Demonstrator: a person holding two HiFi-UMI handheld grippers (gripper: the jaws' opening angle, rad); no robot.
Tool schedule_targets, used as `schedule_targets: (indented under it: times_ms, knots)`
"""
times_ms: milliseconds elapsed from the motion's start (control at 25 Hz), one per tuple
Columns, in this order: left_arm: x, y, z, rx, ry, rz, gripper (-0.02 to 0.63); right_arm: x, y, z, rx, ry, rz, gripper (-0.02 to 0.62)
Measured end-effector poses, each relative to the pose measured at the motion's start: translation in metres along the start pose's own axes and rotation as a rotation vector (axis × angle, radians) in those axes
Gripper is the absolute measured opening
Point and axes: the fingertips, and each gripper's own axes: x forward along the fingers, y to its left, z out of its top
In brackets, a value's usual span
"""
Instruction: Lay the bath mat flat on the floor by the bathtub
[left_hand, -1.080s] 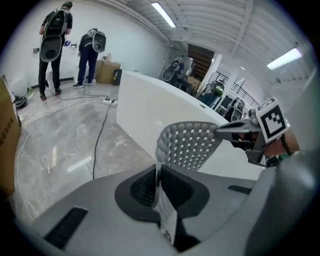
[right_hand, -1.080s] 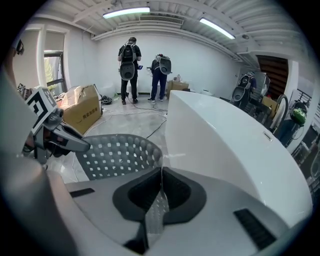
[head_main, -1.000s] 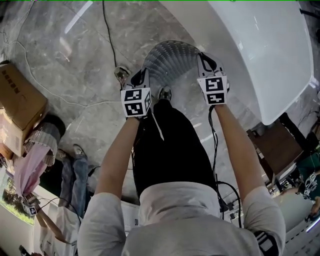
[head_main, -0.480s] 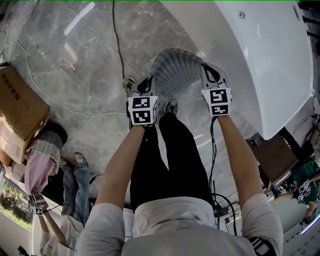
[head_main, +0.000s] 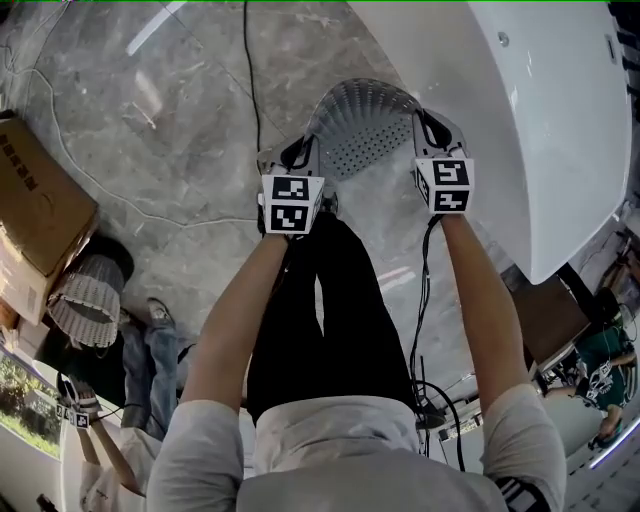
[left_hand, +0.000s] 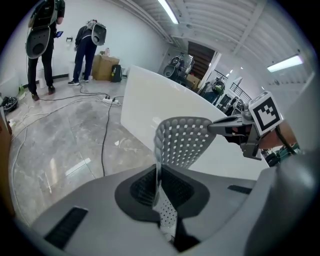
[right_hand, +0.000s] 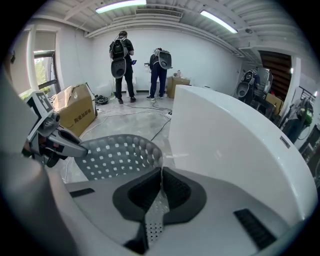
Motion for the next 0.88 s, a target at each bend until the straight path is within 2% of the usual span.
schedule_targets:
  times_ms: [160, 360, 480, 680, 880]
  knots:
    - [-0.011, 0.013, -0.007, -0.012, -0.008, 0.027, 0.025, 0.003, 0.012, 0.001, -0.040, -0.006, 0.028, 0.015]
    - [-0.003, 0.032, 0.004, 0.030, -0.039, 0.080, 0.025, 0.023, 0.018, 0.008, -0.118, -0.039, 0.064, 0.015]
    - [0.003, 0.031, 0.003, 0.041, -0.050, 0.097, 0.025, 0.025, 0.013, 0.004, -0.117, -0.052, 0.068, 0.015]
    - [-0.003, 0.022, -0.003, 0.013, -0.050, 0.123, 0.025, 0.014, 0.013, -0.006, -0.128, -0.061, 0.088, 0.015]
    - [-0.002, 0.025, 0.009, -0.002, -0.067, 0.144, 0.025, 0.010, 0.003, 0.001, -0.122, -0.078, 0.084, 0.015]
